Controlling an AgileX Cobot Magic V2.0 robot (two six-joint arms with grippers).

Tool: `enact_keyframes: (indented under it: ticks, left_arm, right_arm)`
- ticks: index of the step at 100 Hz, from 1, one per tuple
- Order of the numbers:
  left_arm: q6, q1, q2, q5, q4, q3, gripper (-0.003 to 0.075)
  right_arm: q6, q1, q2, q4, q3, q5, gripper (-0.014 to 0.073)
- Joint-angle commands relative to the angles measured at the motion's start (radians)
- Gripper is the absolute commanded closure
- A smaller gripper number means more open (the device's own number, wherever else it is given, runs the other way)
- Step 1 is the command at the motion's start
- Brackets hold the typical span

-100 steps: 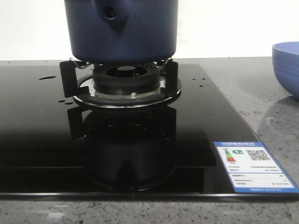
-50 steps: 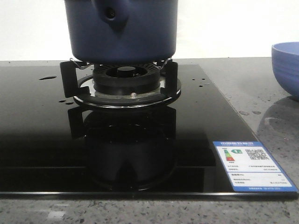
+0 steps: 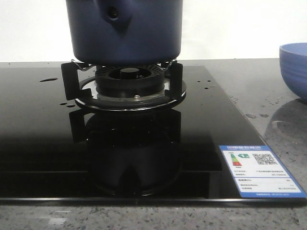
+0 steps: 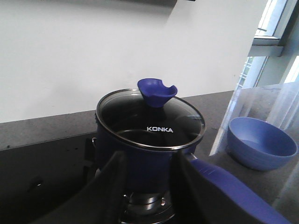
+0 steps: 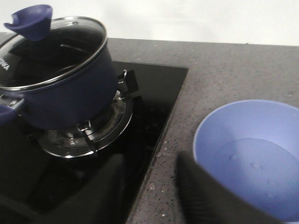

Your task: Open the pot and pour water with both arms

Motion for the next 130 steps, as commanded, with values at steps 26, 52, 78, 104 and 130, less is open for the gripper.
enact_keyframes:
  ticks: [26,52,78,104,130]
  left_arm:
    - [0.249,0.0,0.114,0.072,-0.306,-0.036,0.0301]
    - [0.437,0.0,0.245,0.128,-0.5,-0.036,0.0303]
    - [0.657,0.0,0.388,0.192,-0.647,-0.044,0.0302]
    - [0.694,0.0,0.537,0.211,-0.647,-0.14,0.0297]
    - [0.799,-0.122,0.678,0.197,-0.606,-0.256,0.0297]
  right_arm:
    - [-0.017,0.003,0.015,0.033,-0.035,-0.055,0.0097]
    - [-0.017,0.003,0.015,0.033,-0.035,-0.027,0.0097]
    - [-0.017,0.003,0.015,0.033,-0.035,-0.027,0.0097]
    - [-0.017,0.003,0.015,0.033,-0.035,-0.027,0.0097]
    - [-0.017,0.003,0.015,0.033,-0.035,-0.027,0.0097]
